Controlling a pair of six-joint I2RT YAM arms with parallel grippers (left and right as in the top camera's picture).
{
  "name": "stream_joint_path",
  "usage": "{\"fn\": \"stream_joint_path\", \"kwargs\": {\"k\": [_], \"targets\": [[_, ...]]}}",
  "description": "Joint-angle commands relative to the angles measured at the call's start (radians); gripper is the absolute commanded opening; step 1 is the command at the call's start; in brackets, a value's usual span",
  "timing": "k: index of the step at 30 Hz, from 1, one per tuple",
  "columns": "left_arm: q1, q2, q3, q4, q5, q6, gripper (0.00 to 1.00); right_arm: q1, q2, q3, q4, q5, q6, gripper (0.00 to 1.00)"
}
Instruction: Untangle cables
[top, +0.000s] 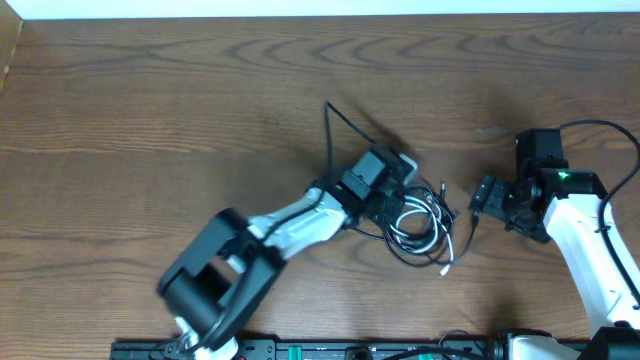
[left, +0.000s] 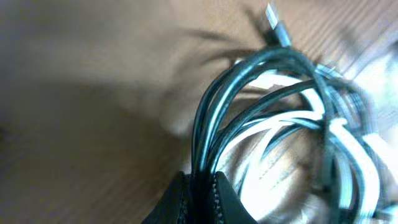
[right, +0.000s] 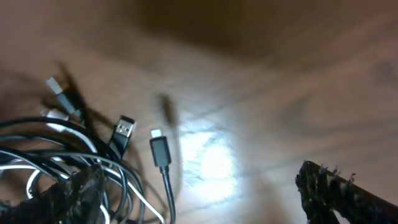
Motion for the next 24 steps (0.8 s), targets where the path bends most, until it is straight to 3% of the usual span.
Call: {"fn": "stream_joint_path", "kwargs": {"k": [1, 3, 7, 14, 24], "targets": [[0.063, -0.187, 0.002, 0.008, 0.002, -0.076, 0.07, -0.002, -0.008, 0.009, 0.047, -0.205, -0.16, 0.98], [0.088, -0.272, 0.002, 0.008, 0.039, -0.1, 0.07, -0.002, -0.008, 0.009, 0.093, -0.383, -0.269, 0.98], [0.121, -0.393, 0.002, -0.006, 0.109, -0.1, 0.07, -0.002, -0.008, 0.009, 0.171, -0.606, -0.351, 0.99], [0.163, -0.494, 0.002, -0.023, 0.114, -0.132, 0.07, -0.002, -0.008, 0.009, 0.219, -0.626, -0.315, 0.99], [0.169, -0.526, 0.002, 0.083, 0.189, -0.235, 0.08, 0.008, -0.008, 0.009, 0.269, -0.861, -0.318, 0.99]]}}
